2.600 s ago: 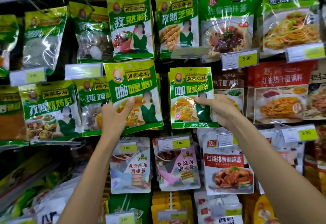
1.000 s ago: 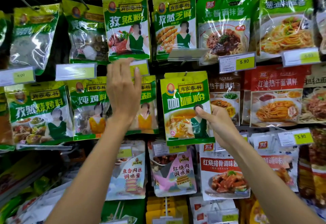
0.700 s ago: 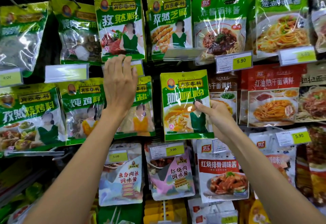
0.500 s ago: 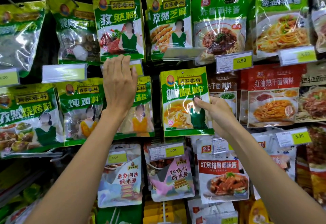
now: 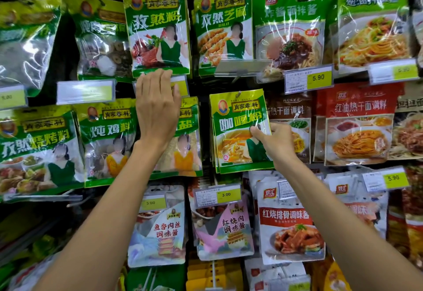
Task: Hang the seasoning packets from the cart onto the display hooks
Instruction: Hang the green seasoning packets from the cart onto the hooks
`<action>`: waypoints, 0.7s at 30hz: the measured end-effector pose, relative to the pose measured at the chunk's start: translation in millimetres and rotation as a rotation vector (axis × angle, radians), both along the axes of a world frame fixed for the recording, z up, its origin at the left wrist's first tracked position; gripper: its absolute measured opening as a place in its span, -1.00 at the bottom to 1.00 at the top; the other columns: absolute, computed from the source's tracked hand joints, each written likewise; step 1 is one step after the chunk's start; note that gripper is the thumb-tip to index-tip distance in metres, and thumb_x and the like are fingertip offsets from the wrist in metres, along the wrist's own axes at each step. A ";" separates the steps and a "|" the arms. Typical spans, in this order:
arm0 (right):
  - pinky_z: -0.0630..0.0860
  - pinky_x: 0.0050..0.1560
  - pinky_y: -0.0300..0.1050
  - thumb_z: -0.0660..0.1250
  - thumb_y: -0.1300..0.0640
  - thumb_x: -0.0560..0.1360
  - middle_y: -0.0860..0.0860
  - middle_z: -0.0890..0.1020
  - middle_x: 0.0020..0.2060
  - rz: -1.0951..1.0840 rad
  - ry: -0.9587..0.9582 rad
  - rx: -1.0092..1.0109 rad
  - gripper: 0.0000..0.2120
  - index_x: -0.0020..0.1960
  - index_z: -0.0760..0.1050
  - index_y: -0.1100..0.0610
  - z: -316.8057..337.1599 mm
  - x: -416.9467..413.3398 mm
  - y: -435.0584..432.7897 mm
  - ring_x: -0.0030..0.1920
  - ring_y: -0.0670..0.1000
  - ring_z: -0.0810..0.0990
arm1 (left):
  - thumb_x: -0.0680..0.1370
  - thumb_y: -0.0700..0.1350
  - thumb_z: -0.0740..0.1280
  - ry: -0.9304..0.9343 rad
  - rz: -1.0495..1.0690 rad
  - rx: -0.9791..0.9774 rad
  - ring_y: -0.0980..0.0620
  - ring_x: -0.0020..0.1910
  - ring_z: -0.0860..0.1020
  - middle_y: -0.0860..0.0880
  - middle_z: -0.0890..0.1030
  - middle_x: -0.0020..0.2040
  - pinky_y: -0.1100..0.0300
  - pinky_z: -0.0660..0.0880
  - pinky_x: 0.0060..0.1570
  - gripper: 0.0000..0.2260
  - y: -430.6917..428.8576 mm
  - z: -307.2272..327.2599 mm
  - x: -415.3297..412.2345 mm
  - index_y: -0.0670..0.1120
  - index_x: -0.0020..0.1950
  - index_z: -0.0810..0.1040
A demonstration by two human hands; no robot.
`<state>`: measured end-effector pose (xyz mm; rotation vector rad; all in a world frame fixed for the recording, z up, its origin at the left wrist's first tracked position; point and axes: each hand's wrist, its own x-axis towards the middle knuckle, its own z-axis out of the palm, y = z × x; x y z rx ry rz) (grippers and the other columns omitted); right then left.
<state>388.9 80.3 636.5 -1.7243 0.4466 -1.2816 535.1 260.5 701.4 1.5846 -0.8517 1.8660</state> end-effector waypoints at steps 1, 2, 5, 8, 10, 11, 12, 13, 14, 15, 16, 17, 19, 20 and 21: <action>0.51 -0.23 0.01 0.41 0.11 0.51 0.04 0.62 -0.30 -0.011 -0.004 -0.007 -0.84 -0.24 0.59 0.12 -1.1 2.7 -0.5 -0.24 0.07 0.57 | 0.62 -0.16 0.18 -0.002 -0.001 -0.002 -0.27 0.12 0.53 -0.28 0.57 0.10 -0.14 0.39 0.26 -0.73 -0.2 -0.1 0.0 -0.31 0.21 0.50; 0.47 -0.28 -0.06 0.41 0.11 0.51 0.02 0.61 -0.32 -0.022 -0.008 -0.016 -0.83 -0.23 0.59 0.12 -2.3 5.5 -0.9 -0.27 0.02 0.55 | 0.62 -0.16 0.18 -0.002 -0.002 -0.004 -0.27 0.11 0.53 -0.28 0.57 0.10 -0.14 0.39 0.26 -0.73 -0.3 -0.2 -0.1 -0.31 0.21 0.50; 0.35 -0.41 -0.22 0.41 0.08 0.51 -0.02 0.58 -0.35 -0.059 -0.015 -0.030 -0.83 -0.24 0.58 0.11 -4.7 14.4 -3.4 -0.37 -0.12 0.48 | 0.62 -0.17 0.19 -0.005 -0.007 -0.006 -0.27 0.11 0.53 -0.28 0.57 0.09 -0.14 0.40 0.24 -0.73 -0.3 0.1 -0.4 -0.31 0.20 0.50; 0.34 -0.40 -0.20 0.41 0.07 0.51 -0.01 0.56 -0.35 -0.073 -0.011 -0.023 -0.82 -0.19 0.59 0.17 -5.3 22.1 -7.3 -0.38 -0.14 0.45 | 0.61 -0.17 0.19 -0.001 -0.008 -0.003 -0.26 0.11 0.53 -0.28 0.57 0.09 -0.14 0.40 0.24 -0.73 -0.4 0.3 -0.7 -0.31 0.21 0.50; 0.33 -0.44 -0.26 0.41 0.09 0.51 0.00 0.55 -0.38 -0.071 -0.015 -0.032 -0.80 -0.18 0.59 0.23 -5.4 26.4 -9.0 -0.40 -0.13 0.43 | 0.62 -0.17 0.19 0.003 -0.007 -0.002 -0.26 0.11 0.53 -0.28 0.57 0.10 -0.13 0.40 0.25 -0.73 -0.6 0.1 -0.7 -0.31 0.21 0.50; 0.30 -0.50 -0.36 0.41 0.11 0.51 -0.03 0.54 -0.41 -0.071 -0.019 -0.035 -0.80 -0.21 0.58 0.22 -5.3 28.2 -9.4 -0.42 -0.15 0.42 | 0.62 -0.17 0.19 0.006 -0.007 -0.002 -0.26 0.11 0.52 -0.28 0.57 0.10 -0.13 0.40 0.25 -0.73 -0.6 0.0 -0.8 -0.31 0.21 0.49; 0.27 -0.55 -0.42 0.41 0.12 0.51 -0.07 0.52 -0.44 -0.077 -0.021 -0.037 -0.80 -0.25 0.56 0.20 -4.7 29.6 -9.3 -0.44 -0.18 0.41 | 0.62 -0.16 0.18 0.010 -0.007 -0.001 -0.26 0.12 0.52 -0.28 0.57 0.10 -0.13 0.39 0.26 -0.73 -0.5 0.1 -1.0 -0.30 0.21 0.49; 0.26 -0.57 -0.43 0.41 0.13 0.51 -0.09 0.50 -0.46 -0.087 -0.021 -0.040 -0.79 -0.27 0.54 0.18 -4.1 30.8 -9.3 -0.45 -0.18 0.40 | 0.62 -0.16 0.17 0.016 -0.009 0.001 -0.25 0.12 0.52 -0.28 0.56 0.10 -0.12 0.39 0.26 -0.72 -0.5 0.0 -1.2 -0.30 0.21 0.49; 0.25 -0.56 -0.42 0.41 0.13 0.51 -0.09 0.50 -0.45 -0.096 -0.015 -0.040 -0.80 -0.26 0.54 0.18 -3.8 31.7 -9.3 -0.44 -0.17 0.40 | 0.62 -0.15 0.17 0.023 -0.012 0.004 -0.25 0.12 0.52 -0.28 0.56 0.11 -0.12 0.38 0.26 -0.72 -0.2 0.2 -1.4 -0.30 0.22 0.49; 0.29 -0.50 -0.37 0.41 0.13 0.51 -0.06 0.52 -0.43 -0.104 -0.008 -0.042 -0.81 -0.23 0.56 0.21 -3.5 32.3 -9.3 -0.42 -0.14 0.43 | 0.63 -0.15 0.16 0.029 -0.015 0.007 -0.25 0.13 0.51 -0.28 0.56 0.11 -0.12 0.38 0.26 -0.72 -0.1 0.6 -1.6 -0.30 0.22 0.49; 0.34 -0.42 -0.26 0.41 0.12 0.51 -0.02 0.56 -0.39 -0.112 -0.002 -0.044 -0.80 -0.19 0.58 0.24 -3.5 31.9 -8.8 -0.39 -0.09 0.46 | 0.63 -0.15 0.16 0.035 -0.018 0.012 -0.25 0.13 0.51 -0.28 0.56 0.11 -0.12 0.37 0.27 -0.72 0.0 0.8 -1.9 -0.30 0.22 0.49; 0.34 -0.36 -0.19 0.41 0.11 0.51 0.03 0.58 -0.36 -0.118 0.003 -0.043 -0.78 -0.18 0.58 0.27 -4.0 31.5 -8.9 -0.36 -0.05 0.47 | 0.63 -0.15 0.16 0.040 -0.021 0.016 -0.25 0.13 0.51 -0.28 0.56 0.12 -0.12 0.37 0.27 -0.71 0.0 0.7 -2.2 -0.30 0.22 0.49; 0.25 -0.37 -0.16 0.41 0.08 0.50 0.04 0.52 -0.41 -0.132 0.012 -0.035 -0.72 -0.26 0.53 0.26 -5.9 29.5 -9.3 -0.41 -0.05 0.39 | 0.63 -0.14 0.15 0.050 -0.027 0.025 -0.25 0.15 0.50 -0.27 0.55 0.13 -0.11 0.36 0.28 -0.71 0.1 0.6 -2.5 -0.30 0.23 0.48; 0.19 -0.40 -0.15 0.41 0.06 0.50 0.02 0.46 -0.47 -0.143 0.017 -0.039 -0.68 -0.32 0.48 0.23 -6.6 27.8 -9.1 -0.45 -0.06 0.33 | 0.63 -0.14 0.15 0.055 -0.029 0.028 -0.24 0.15 0.50 -0.27 0.55 0.13 -0.11 0.35 0.29 -0.71 0.5 0.6 -2.7 -0.29 0.23 0.48; 0.15 -0.40 -0.16 0.42 0.06 0.50 0.01 0.42 -0.49 -0.155 0.021 -0.045 -0.65 -0.36 0.45 0.22 -7.1 26.3 -8.4 -0.47 -0.07 0.29 | 0.63 -0.13 0.15 0.059 -0.030 0.029 -0.24 0.16 0.50 -0.27 0.55 0.14 -0.10 0.35 0.29 -0.70 0.9 0.7 -2.9 -0.29 0.24 0.48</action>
